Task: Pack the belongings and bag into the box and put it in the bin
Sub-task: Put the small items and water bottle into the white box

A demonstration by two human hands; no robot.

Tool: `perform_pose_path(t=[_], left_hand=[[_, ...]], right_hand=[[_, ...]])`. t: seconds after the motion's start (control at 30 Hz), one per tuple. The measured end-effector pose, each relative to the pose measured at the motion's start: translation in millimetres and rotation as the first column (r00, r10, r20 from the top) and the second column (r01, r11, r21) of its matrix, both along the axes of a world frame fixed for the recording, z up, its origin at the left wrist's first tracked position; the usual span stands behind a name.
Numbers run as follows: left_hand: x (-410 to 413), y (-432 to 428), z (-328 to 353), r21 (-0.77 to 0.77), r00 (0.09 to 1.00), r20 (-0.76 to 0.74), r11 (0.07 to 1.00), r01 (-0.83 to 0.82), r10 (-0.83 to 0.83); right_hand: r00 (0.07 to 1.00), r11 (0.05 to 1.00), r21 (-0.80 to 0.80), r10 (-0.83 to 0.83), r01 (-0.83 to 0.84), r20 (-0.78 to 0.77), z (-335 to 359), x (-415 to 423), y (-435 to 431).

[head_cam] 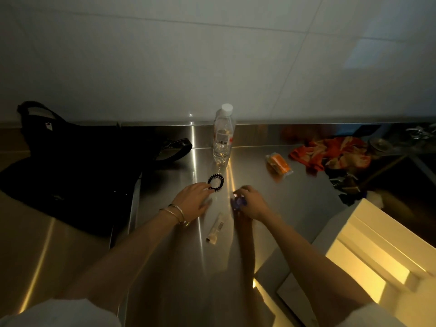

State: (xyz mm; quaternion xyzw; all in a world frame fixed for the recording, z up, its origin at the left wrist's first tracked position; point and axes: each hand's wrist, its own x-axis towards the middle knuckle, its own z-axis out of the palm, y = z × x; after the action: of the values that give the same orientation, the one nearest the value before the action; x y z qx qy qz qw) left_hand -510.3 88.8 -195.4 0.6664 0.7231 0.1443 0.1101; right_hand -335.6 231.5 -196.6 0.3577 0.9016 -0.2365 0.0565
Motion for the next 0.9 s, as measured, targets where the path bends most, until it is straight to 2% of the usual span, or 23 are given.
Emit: perform_pose_path(t=[0.13, 0.2, 0.3, 0.37, 0.43, 0.5, 0.63, 0.7, 0.83, 0.87, 0.9], left_hand=[[-4.0, 5.5, -3.0, -0.047, 0.999, -0.028, 0.998, 0.039, -0.040], [-2.6, 13.1, -3.9, -0.087, 0.997, -0.064, 0.995, 0.047, -0.053], [-3.0, 23.5, -9.0, -0.162, 0.991, -0.097, 0.984, 0.075, -0.091], [-9.5, 24.2, -12.0, -0.230, 0.985, -0.132, 0.970, 0.078, -0.111], [-18.3, 22.4, -13.4, -0.263, 0.983, -0.141, 0.962, 0.078, -0.119], [-27.3, 19.0, -12.4, -0.277, 0.981, -0.153, 0.958, 0.073, -0.119], [-39.3, 5.7, -9.9, -0.180, 0.986, -0.147, 0.983, 0.046, -0.073], [-43.3, -0.6, -10.3, -0.124, 0.990, -0.141, 0.992, 0.001, -0.019], [-48.4, -8.9, -6.9, -0.142, 0.989, -0.118, 0.985, -0.101, 0.085], [-49.8, -11.2, -5.3, -0.127, 0.987, -0.117, 0.984, -0.121, 0.107], [-51.2, -14.3, -1.2, -0.119, 0.985, -0.121, 0.983, -0.140, 0.125]], right_hand=[[0.994, 0.957, 0.269, -0.103, 0.108, -0.032, 25.3, -0.5, 49.4], [0.981, 0.944, 0.268, -0.192, 0.194, -0.034, 29.2, 8.5, 85.2], [0.953, 0.942, 0.166, -0.302, 0.292, 0.035, 24.9, 24.1, 126.7], [0.956, 0.959, 0.092, -0.278, 0.270, 0.093, 16.4, 28.7, 140.3], [0.967, 0.970, 0.027, -0.242, 0.241, 0.073, 6.9, 26.1, 143.5], [0.979, 0.978, 0.066, -0.202, 0.199, 0.040, 2.1, 18.4, 138.6], [0.996, 0.984, 0.159, -0.081, 0.085, -0.033, 2.0, -10.7, 108.8], [0.996, 0.990, 0.140, 0.000, 0.011, -0.084, -0.6, -24.9, 87.8], [0.976, 0.982, 0.034, 0.190, -0.187, -0.110, -1.8, -49.1, 55.3], [0.965, 0.976, 0.002, 0.214, -0.216, -0.153, -0.3, -55.1, 51.1], [0.961, 0.985, -0.015, 0.166, -0.174, -0.221, 2.8, -61.2, 47.4]])
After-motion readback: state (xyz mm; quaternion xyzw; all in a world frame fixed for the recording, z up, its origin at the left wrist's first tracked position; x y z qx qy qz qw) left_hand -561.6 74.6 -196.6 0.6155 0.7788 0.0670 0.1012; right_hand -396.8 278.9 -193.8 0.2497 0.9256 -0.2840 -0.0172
